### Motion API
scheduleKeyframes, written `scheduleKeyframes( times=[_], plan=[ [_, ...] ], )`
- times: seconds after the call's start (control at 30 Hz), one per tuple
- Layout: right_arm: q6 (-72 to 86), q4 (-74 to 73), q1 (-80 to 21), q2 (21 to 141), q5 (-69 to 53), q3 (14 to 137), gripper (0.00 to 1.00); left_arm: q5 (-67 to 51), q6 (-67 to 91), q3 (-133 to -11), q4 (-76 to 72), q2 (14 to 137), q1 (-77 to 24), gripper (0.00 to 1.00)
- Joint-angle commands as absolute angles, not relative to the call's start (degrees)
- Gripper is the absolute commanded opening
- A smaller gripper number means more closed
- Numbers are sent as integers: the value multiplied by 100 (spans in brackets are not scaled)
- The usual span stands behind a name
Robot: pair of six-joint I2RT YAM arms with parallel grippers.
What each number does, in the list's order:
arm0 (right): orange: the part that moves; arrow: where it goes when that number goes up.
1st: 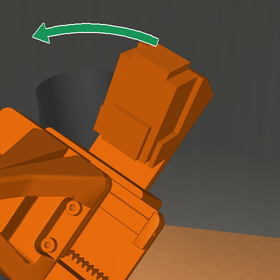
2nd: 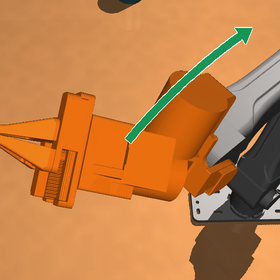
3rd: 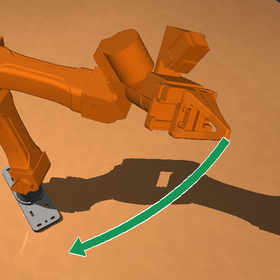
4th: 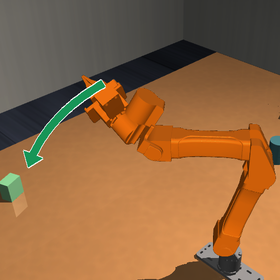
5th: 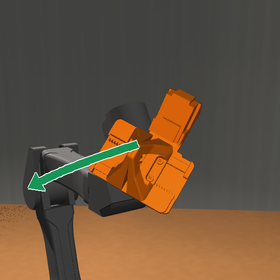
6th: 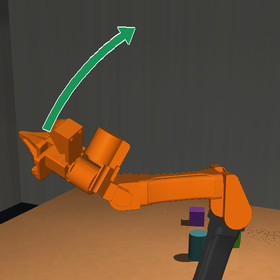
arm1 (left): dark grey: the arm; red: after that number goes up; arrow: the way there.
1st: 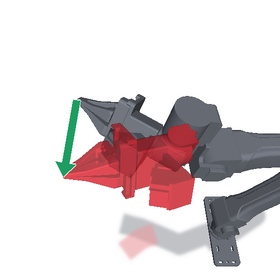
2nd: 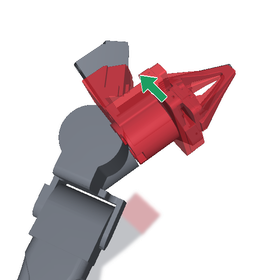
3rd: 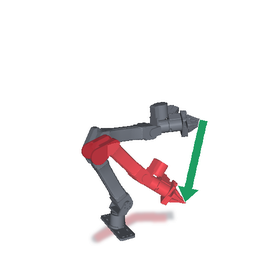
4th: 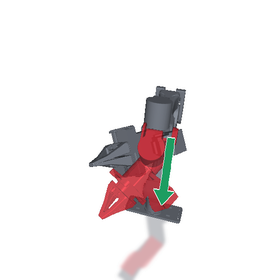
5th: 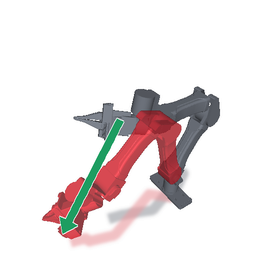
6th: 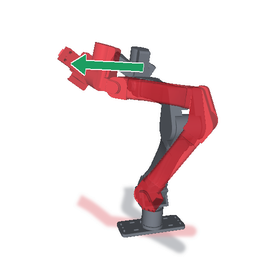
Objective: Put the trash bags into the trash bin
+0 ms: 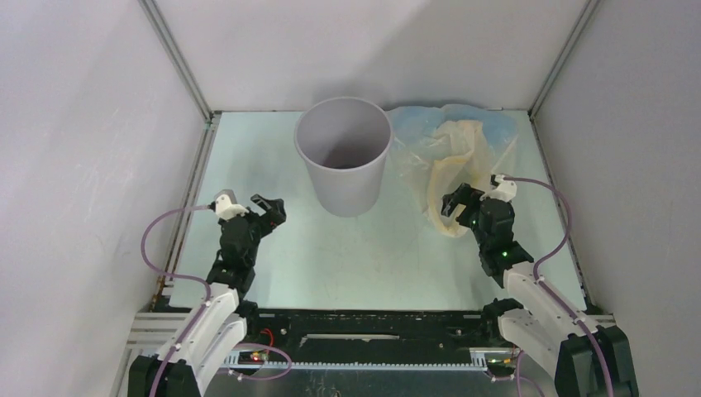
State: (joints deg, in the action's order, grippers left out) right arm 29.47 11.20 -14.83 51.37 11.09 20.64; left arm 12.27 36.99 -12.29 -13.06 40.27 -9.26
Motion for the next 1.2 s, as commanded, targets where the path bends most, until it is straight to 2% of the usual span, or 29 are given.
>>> scheduleKeyframes(
  times=[0.0,0.27,0.4,0.5,0.67,0.9,1.03,1.17],
  plan=[
    [3106,1178,-1501,5174,1346,2284,100,918,3569,-1122,-1836,3868,-959,100],
    [3161,1129,-1494,5118,1475,2281,99,928,3628,-1110,-1884,3931,-958,100],
    [3185,1200,-1494,5169,1473,2283,97,204,3422,-1091,-2182,4032,-967,99],
    [3272,1376,-1502,5452,1300,2334,93,-707,3207,-1101,-2798,4313,-1102,93],
    [3203,1442,-1650,6066,1059,2631,85,-732,2980,-1241,-2849,4603,-1490,91],
    [2520,1091,-2167,6898,1255,3294,82,-1104,2934,-1408,-2946,4952,-1724,89],
    [2309,741,-2327,7471,1275,3730,65,-1237,2830,-1495,-3003,5107,-1963,88],
    [2148,234,-2544,7800,1782,4111,56,-1295,2691,-1656,-3012,5372,-2265,86]
  ],
)
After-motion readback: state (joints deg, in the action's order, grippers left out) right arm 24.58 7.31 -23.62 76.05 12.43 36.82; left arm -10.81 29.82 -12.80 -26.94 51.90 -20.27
